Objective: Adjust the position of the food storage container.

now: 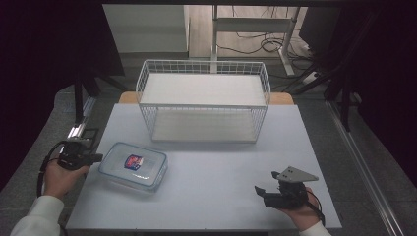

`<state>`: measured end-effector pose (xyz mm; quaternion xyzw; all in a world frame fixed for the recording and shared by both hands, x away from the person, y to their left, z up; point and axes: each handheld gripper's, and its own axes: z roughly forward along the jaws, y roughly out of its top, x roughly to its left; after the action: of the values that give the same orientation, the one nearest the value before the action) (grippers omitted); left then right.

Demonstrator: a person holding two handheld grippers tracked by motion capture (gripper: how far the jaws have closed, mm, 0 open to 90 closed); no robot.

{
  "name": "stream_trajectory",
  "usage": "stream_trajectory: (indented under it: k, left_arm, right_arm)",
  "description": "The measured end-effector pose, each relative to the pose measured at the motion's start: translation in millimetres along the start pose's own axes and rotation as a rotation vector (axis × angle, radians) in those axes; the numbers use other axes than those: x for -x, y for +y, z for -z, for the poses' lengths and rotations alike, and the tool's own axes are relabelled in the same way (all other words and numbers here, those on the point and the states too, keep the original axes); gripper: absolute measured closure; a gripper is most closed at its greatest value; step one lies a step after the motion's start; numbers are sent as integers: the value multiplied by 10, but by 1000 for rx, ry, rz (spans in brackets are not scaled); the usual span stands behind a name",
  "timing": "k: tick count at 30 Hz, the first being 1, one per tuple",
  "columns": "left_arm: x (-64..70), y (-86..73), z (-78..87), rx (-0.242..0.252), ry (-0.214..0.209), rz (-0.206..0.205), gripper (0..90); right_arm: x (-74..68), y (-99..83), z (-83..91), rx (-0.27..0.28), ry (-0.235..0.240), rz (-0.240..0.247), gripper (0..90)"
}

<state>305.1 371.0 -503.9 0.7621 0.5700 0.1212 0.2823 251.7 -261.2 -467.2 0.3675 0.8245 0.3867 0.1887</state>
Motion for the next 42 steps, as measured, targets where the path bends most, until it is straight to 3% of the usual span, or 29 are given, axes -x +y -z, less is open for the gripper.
stream_trajectory:
  k: [5, 7, 13, 25, 42]
  left_arm:
    - [57, 26, -5, -23, -25, -25, 900]
    - [89, 36, -6, -16, -12, -21, 900]
    - [133, 17, -26, -29, -35, -16, 900]
    - [438, 59, -76, -56, -77, -65, 900]
    - [788, 94, -169, -64, -156, -87, 900]
  right_arm:
    - [-9, 4, 6, 4, -4, 0, 211]
    - [-9, 3, 2, 2, -5, -2, 211]
    - [2, 7, 25, 15, -13, -3, 210]
    - [-2, 11, 18, 9, -19, -3, 210]
    - [16, 5, 22, 12, -15, -7, 210]
